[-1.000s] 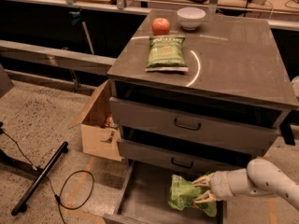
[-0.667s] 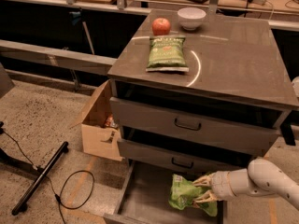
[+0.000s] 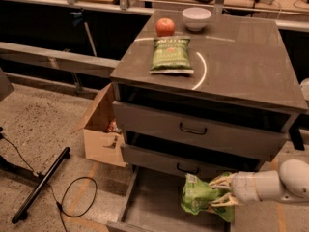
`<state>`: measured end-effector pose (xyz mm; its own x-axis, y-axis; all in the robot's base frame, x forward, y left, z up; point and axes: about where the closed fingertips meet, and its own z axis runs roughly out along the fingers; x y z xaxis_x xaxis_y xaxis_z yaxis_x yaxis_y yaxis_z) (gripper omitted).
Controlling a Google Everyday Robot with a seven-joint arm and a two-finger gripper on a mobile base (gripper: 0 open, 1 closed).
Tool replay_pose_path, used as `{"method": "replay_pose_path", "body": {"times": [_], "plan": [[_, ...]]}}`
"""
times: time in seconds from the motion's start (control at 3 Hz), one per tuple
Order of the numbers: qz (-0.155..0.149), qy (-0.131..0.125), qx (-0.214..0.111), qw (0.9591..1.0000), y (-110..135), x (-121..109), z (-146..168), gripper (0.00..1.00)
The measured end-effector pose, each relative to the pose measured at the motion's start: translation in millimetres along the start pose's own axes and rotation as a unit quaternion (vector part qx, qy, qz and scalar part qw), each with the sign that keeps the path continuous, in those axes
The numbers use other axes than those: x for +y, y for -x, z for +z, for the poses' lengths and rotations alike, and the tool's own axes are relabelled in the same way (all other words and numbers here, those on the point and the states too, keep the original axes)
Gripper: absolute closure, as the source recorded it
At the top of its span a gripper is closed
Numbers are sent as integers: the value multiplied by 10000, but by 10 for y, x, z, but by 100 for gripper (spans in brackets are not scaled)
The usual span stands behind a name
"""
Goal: Pick green rice chip bag from bottom drawer and place on counter
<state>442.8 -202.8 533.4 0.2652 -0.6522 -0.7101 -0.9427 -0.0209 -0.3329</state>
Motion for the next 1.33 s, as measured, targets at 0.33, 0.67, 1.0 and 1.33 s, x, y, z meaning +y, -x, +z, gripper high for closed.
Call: {"method": "replay_pose_path", "body": {"times": [0.33,0.67,1.0,1.33], "plan": [[12,-211,-161,9996,413,-152,-448,100],[57,-437,-184,9989,845,-430,-825,100],[106,-515,-175,9985,1290,-757,-1237,100],[130,-534,-179,9983,1777,-1058,-1820,100]]}}
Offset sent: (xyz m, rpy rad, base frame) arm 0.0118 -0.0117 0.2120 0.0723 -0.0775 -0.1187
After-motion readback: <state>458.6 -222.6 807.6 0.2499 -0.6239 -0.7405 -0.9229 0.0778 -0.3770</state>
